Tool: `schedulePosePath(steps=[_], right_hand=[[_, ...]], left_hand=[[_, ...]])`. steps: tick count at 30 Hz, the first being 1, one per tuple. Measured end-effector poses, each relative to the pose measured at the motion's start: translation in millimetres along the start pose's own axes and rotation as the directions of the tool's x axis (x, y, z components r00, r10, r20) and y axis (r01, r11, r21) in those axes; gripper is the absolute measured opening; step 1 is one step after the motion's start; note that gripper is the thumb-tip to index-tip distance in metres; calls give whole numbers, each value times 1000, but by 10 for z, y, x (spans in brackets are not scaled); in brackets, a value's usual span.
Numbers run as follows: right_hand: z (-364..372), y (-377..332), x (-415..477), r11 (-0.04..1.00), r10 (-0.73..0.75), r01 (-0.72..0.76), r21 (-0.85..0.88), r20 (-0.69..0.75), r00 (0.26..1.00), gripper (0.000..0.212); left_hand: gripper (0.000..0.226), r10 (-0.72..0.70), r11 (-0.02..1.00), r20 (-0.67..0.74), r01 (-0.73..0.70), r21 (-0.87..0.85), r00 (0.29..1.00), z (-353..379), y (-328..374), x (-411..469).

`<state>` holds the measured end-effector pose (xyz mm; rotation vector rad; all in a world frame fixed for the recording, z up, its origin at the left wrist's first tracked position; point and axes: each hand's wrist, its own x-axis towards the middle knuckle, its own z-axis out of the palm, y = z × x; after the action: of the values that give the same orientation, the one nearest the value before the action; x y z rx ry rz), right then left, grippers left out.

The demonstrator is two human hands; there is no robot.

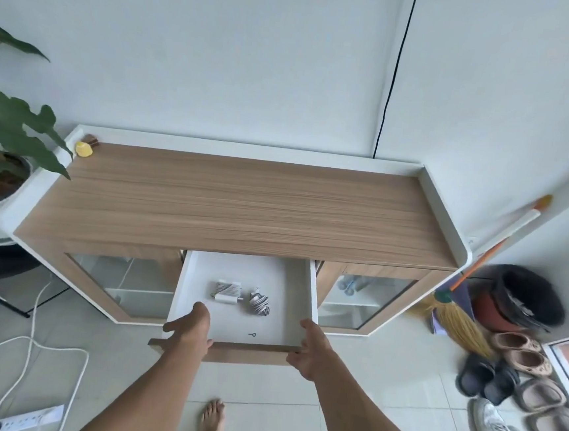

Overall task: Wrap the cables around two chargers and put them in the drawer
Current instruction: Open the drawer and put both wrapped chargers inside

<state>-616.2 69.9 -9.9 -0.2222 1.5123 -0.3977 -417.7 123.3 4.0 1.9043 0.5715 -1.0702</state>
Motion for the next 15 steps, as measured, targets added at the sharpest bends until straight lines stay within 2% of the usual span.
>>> schedulePosePath(steps=[2, 4, 9, 12, 15], right_hand=[[32, -20, 63, 999, -31, 32, 23, -43, 999, 57], [86, -72, 96, 998, -40, 43, 50, -52, 998, 59], [269, -297, 114, 985, -70, 80, 152, -72, 995, 41], [397, -421, 253, 974, -86, 99, 203, -71, 994, 33], [528, -565, 399, 960, -62, 99, 263, -144, 988, 31]], left_hand=[[75, 55, 998, -56, -54, 28, 997, 48, 3, 32], [70, 67, 997, -84, -65, 36, 994, 95, 61, 116], [79, 33, 999, -15, -33, -31, 999, 274, 324, 357], [61, 32, 998, 11, -33, 62, 999, 416, 468, 450], [46, 60, 993, 19, -62, 101, 998, 501, 640, 497]])
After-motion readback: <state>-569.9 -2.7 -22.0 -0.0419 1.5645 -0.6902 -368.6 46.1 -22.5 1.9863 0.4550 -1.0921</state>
